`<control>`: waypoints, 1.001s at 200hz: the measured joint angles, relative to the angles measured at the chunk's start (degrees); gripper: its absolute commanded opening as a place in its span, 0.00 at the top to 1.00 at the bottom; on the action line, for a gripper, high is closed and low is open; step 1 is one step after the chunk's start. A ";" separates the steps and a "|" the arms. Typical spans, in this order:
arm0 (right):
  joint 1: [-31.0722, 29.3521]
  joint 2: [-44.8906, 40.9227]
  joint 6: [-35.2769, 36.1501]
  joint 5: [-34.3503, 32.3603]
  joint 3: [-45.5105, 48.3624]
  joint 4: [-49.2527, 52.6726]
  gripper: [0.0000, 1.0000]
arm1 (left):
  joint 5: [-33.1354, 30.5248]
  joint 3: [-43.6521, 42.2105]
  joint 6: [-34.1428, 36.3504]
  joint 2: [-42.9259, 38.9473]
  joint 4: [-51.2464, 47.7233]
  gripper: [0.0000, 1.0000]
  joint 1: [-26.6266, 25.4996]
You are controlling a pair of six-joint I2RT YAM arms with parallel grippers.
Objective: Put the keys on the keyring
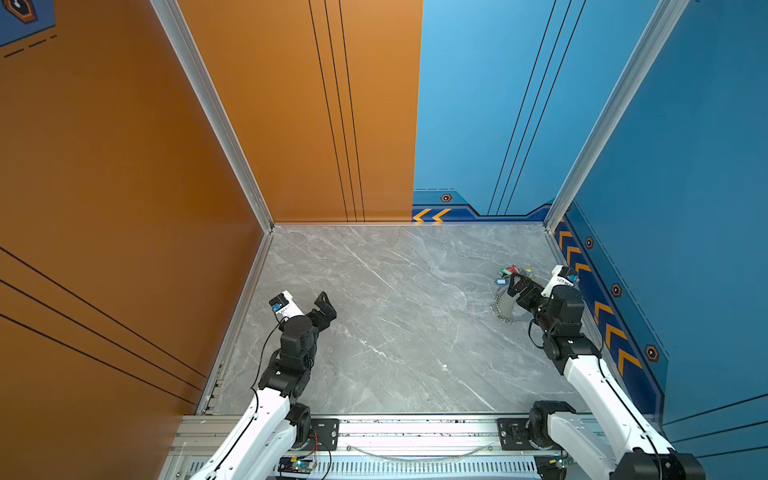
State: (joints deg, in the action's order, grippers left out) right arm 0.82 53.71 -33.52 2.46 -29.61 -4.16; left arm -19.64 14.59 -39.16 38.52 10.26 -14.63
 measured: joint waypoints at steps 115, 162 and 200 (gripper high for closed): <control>0.42 29.27 -1.81 -3.17 -17.33 17.18 0.00 | 11.37 6.99 5.79 19.32 -0.90 0.02 -3.06; -0.59 36.57 -2.97 -3.15 -20.65 18.84 0.00 | 11.08 6.99 6.78 18.80 -1.18 0.02 -3.06; -2.58 40.70 -3.65 -3.17 -22.40 19.19 0.00 | 10.67 6.99 6.80 18.01 -1.14 0.02 -3.06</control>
State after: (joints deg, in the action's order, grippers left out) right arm -1.76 94.41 -37.17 -0.71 -52.01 15.03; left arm -8.97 21.58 -32.36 56.53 9.13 -17.69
